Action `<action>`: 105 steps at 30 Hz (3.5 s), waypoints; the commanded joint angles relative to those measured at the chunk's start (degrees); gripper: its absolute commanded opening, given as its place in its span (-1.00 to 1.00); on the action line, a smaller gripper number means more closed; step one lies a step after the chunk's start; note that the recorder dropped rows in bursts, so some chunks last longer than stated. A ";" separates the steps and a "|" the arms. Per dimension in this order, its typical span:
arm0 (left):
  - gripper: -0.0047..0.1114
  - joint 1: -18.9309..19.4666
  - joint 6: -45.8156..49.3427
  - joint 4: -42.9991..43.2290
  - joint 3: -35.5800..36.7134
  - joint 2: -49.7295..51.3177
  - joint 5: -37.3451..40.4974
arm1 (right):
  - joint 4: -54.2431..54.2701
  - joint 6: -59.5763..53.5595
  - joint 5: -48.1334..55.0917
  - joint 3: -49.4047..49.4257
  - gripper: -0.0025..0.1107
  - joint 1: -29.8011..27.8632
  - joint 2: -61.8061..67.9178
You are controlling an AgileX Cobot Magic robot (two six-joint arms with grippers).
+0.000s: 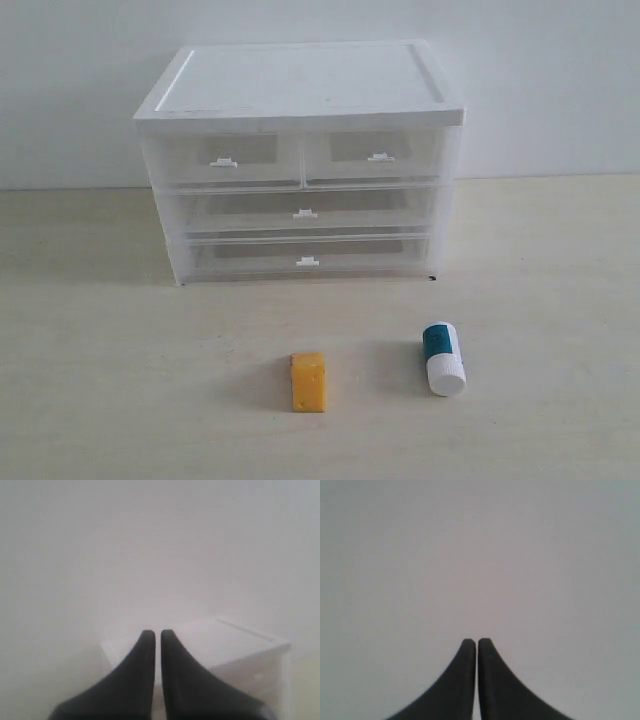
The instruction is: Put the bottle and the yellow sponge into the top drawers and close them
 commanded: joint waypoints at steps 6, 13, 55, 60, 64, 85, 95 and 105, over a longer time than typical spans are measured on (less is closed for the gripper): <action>-0.85 0.15 5.58 5.40 -2.76 28.82 -17.60 | -4.23 -0.18 0.76 -1.27 -0.96 11.84 24.36; -0.85 -4.29 19.45 -2.47 -6.15 46.98 -24.81 | -4.45 -3.19 -6.95 -1.27 -0.95 15.58 42.52; -0.85 -5.93 41.17 -23.35 -19.79 78.67 -36.13 | -6.78 10.27 -11.75 -29.29 -0.22 15.58 88.14; -0.85 -5.93 41.17 -23.35 -19.79 78.67 -36.13 | -6.26 10.53 -12.87 -29.75 -0.22 15.58 89.42; -0.85 -5.93 41.17 -23.35 -19.79 78.67 -36.13 | -5.42 11.43 -15.58 -29.75 -0.22 15.58 91.32; -0.85 -5.93 41.17 -23.35 -19.79 78.67 -36.13 | -1.86 17.18 -26.09 -29.75 -0.22 15.58 93.61; -0.85 -5.93 41.17 -23.35 -19.79 78.67 -36.13 | -19.46 27.49 -18.16 -29.75 -0.22 15.69 93.61; -0.85 -5.93 41.17 -23.35 -19.79 78.67 -36.13 | -26.79 35.20 -18.87 -29.38 -0.22 15.69 93.61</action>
